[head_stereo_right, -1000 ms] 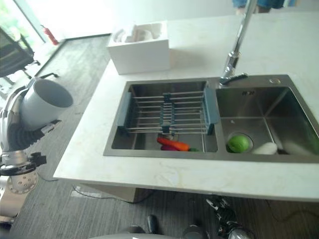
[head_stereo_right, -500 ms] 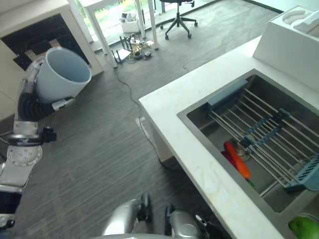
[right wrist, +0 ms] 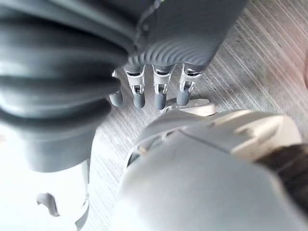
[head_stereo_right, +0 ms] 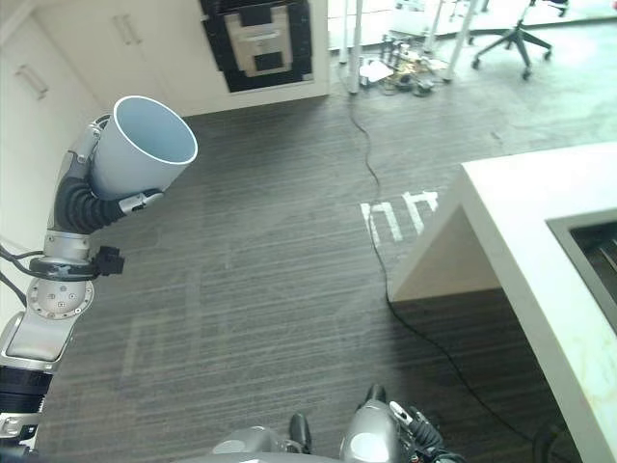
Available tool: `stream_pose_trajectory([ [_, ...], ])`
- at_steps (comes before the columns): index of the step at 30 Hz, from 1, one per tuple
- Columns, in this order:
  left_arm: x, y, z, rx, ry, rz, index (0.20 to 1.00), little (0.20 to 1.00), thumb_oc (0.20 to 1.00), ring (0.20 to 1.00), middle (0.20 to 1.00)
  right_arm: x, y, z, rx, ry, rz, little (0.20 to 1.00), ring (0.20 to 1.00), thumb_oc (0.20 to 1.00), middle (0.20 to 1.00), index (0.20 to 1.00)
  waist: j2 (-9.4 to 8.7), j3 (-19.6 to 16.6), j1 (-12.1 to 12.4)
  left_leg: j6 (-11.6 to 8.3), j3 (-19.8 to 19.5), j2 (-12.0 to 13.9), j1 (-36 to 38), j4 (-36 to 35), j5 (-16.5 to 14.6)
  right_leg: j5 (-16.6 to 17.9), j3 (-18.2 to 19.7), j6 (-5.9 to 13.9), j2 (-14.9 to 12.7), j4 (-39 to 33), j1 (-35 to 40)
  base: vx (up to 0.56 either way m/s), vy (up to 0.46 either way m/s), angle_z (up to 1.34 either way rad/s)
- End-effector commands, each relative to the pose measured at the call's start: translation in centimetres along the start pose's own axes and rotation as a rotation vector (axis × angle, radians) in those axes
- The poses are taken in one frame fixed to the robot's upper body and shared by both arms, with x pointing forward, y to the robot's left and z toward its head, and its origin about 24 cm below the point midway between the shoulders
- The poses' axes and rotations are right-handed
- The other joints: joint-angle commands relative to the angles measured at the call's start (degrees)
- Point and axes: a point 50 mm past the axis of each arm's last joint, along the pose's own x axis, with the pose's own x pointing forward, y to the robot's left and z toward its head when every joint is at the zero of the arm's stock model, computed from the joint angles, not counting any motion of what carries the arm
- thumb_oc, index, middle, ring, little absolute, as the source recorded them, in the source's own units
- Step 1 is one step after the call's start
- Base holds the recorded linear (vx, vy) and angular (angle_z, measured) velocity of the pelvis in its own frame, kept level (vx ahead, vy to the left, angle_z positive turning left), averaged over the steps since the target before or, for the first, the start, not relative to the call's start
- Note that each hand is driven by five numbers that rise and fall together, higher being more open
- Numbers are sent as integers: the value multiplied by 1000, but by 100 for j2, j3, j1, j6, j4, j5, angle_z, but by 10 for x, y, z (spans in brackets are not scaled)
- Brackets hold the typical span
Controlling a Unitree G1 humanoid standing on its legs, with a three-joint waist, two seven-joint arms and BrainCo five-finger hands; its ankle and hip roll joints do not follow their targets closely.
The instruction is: Place the dishes in the dishwasher.
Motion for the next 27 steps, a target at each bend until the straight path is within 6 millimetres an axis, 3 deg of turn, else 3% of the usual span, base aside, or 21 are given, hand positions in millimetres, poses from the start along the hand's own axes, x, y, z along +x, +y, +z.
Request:
stream_pose_trajectory([
  [1,21,11,26,18,-160,39,200,200,200,200,200,-2,-6,2,2,-25,3,1000,1000,1000,1000,1000,129,-52,-340,-162,-337,220,-8,-560,116,-890,716,216,997,-34,353,43,-96,117],
  [2,24,12,26,17,-158,29,200,200,200,200,200,-3,-8,2,8,-32,6,1000,1000,1000,1000,1000,115,-68,-378,-153,-397,202,-28,-494,91,-775,820,215,1083,-153,320,61,-136,136],
  [3,26,14,25,26,-152,22,200,200,200,200,200,-3,-8,4,5,-30,21,1000,1000,1000,1000,1000,91,-87,-347,-200,-384,240,-65,-453,119,-963,812,140,1098,-400,501,66,-199,190],
  [4,26,13,24,27,-152,17,200,200,200,200,200,-2,-7,7,53,-24,53,1000,1000,1000,1000,1000,46,-120,-299,-282,-349,300,-73,-469,183,-975,768,102,1153,-803,718,59,-205,164],
  [7,22,13,23,40,-151,21,200,200,200,200,200,-1,-4,9,56,-6,98,1000,1000,1000,1000,1000,10,-161,-227,-367,-260,355,-55,-477,199,-928,678,88,1177,-1120,908,60,-130,62],
  [12,22,19,21,27,-134,2,200,200,200,200,200,-1,1,4,-1,45,164,1000,1000,1000,1000,1000,-45,-212,-148,-418,-265,438,-171,-275,171,-1033,714,-29,1304,-1196,1033,23,-161,14],
  [16,20,17,24,-4,-144,-10,200,200,200,200,200,-3,-7,3,-24,73,150,1000,1000,1000,1000,1000,-79,-202,-108,-518,-333,497,-272,-26,151,-1141,634,-174,1390,-1191,1123,-13,-124,16],
  [22,21,11,32,-32,-188,-42,200,200,200,200,200,-5,-16,8,36,50,135,1000,1000,1000,1000,1000,-91,-219,-222,-628,53,596,-251,36,180,-976,422,-131,1260,-1438,1222,-38,25,15],
  [27,24,8,34,-48,-199,-38,200,200,200,200,200,-7,-18,-4,2,92,147,1000,1000,1000,1000,1000,-58,-287,-331,-576,126,565,6,-208,136,-726,597,16,1209,-1753,1291,5,44,-8],
])
